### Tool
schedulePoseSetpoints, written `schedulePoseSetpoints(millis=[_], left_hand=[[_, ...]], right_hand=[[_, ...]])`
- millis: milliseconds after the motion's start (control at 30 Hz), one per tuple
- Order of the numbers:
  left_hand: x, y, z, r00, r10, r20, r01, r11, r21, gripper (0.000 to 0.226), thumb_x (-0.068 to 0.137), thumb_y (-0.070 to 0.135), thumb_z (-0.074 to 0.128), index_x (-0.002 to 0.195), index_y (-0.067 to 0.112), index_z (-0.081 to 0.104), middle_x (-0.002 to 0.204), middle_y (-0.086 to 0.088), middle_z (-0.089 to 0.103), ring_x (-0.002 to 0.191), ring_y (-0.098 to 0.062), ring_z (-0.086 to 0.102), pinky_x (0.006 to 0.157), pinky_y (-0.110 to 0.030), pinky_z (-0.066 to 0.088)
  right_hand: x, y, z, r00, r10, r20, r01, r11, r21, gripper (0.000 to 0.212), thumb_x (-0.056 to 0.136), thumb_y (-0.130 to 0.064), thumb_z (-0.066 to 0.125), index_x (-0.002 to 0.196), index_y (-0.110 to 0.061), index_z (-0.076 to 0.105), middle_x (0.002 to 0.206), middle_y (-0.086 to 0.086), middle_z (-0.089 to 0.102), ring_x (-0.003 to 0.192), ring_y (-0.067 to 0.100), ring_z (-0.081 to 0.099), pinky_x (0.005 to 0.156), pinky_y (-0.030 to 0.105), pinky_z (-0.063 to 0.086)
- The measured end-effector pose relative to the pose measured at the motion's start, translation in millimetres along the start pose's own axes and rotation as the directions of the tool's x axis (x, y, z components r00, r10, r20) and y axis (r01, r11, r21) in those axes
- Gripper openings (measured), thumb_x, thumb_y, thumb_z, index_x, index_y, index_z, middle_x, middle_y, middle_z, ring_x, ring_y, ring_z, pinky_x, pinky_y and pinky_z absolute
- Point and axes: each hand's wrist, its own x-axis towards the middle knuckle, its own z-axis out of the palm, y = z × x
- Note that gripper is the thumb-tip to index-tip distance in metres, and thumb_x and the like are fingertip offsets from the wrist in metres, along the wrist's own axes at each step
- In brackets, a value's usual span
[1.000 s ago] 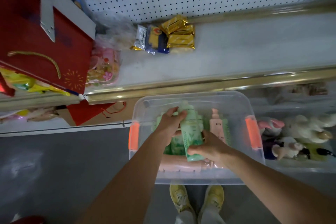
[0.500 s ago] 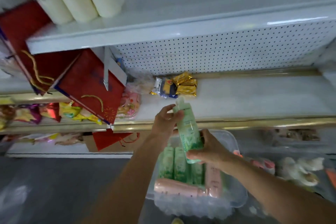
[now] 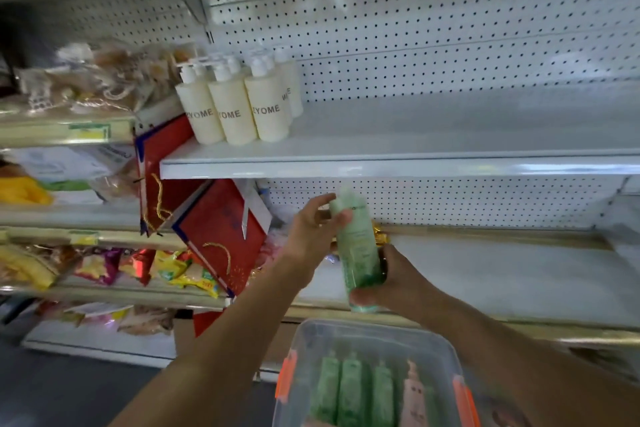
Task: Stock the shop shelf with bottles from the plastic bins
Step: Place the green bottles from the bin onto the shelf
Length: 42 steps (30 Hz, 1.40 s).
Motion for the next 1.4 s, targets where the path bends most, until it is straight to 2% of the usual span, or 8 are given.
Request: schedulePoseSetpoints(millis=[200,367,533,700,1033,1133,1333,1400], left_hand=[[25,49,-16,0.992,0.128,-0.022,-0.128,0.992,-0.019,0.04,0.088,0.022,0.07,0.126,0.02,0.057,0.115,-0.011,0.065,0.1,-0.027,0.067,0.079,-0.041,0.059],[51,92,-36,0.972,0.23,0.056,-0.231,0.973,0.012,0.032,0.091,0.017,0.065,0.122,0.021,0.057,0.116,-0.013,0.065,0.097,-0.025,0.068,0.073,-0.035,0.059],[87,132,-56,0.946,0.296,0.133,-0.306,0.95,0.064,0.031,0.093,0.02,0.062,0.124,0.024,0.055,0.12,-0.012,0.062,0.105,-0.026,0.065,0.081,-0.035,0.058],[122,160,-69,0.922,0.355,0.153,-0.373,0.921,0.114,0.039,0.09,0.019,0.068,0.127,0.019,0.054,0.122,-0.011,0.062,0.108,-0.023,0.063,0.088,-0.039,0.057],[180,167,-70,0.898,0.391,0.204,-0.432,0.869,0.239,0.042,0.083,0.015,0.073,0.121,0.017,0.056,0.118,-0.005,0.061,0.104,-0.023,0.064,0.093,-0.042,0.054],[193,168,-67,0.888,0.399,0.231,-0.451,0.853,0.261,0.042,0.083,0.017,0.074,0.121,0.018,0.056,0.117,-0.003,0.061,0.103,-0.022,0.064,0.092,-0.041,0.055],[219,178,-59,0.884,0.438,0.164,-0.467,0.809,0.358,0.044,0.08,0.028,0.077,0.117,0.015,0.057,0.105,0.011,0.057,0.092,-0.012,0.061,0.076,-0.021,0.052],[227,179,-55,0.89,0.426,0.162,-0.455,0.804,0.383,0.044,0.083,0.027,0.074,0.12,0.014,0.054,0.108,0.008,0.056,0.097,-0.016,0.06,0.079,-0.023,0.05]], right_hand=[[14,-56,-12,0.993,-0.084,-0.083,0.083,0.996,-0.02,0.061,0.061,-0.019,0.085,0.109,-0.014,0.048,0.103,0.003,0.062,0.091,0.015,0.064,0.065,0.027,0.053],[40,-94,-11,0.981,-0.118,-0.153,0.119,0.993,-0.004,0.054,0.068,-0.009,0.081,0.108,-0.015,0.046,0.102,0.011,0.062,0.085,0.027,0.067,0.075,0.047,0.057],[84,-127,-9,0.942,-0.194,-0.272,0.199,0.98,-0.008,0.06,0.066,-0.014,0.085,0.111,-0.017,0.044,0.102,0.005,0.06,0.09,0.016,0.063,0.066,0.028,0.057],[128,-155,-12,0.891,-0.268,-0.367,0.262,0.963,-0.068,0.063,0.065,-0.015,0.086,0.111,-0.014,0.042,0.1,0.0,0.057,0.09,0.013,0.06,0.068,0.027,0.054],[193,-155,-24,0.835,-0.262,-0.484,0.226,0.965,-0.133,0.063,0.064,-0.011,0.085,0.11,-0.014,0.041,0.094,-0.002,0.059,0.085,0.012,0.061,0.064,0.026,0.05],[208,-153,-29,0.826,-0.261,-0.499,0.216,0.965,-0.148,0.064,0.066,-0.012,0.084,0.11,-0.014,0.039,0.094,-0.002,0.059,0.088,0.015,0.061,0.073,0.033,0.053],[239,-153,-37,0.823,-0.258,-0.506,0.2,0.966,-0.167,0.062,0.067,-0.012,0.082,0.11,-0.015,0.038,0.097,-0.001,0.059,0.089,0.019,0.061,0.074,0.034,0.052],[249,-153,-40,0.821,-0.251,-0.512,0.188,0.967,-0.172,0.06,0.068,-0.013,0.081,0.11,-0.014,0.037,0.098,0.001,0.06,0.089,0.02,0.061,0.075,0.037,0.054]])
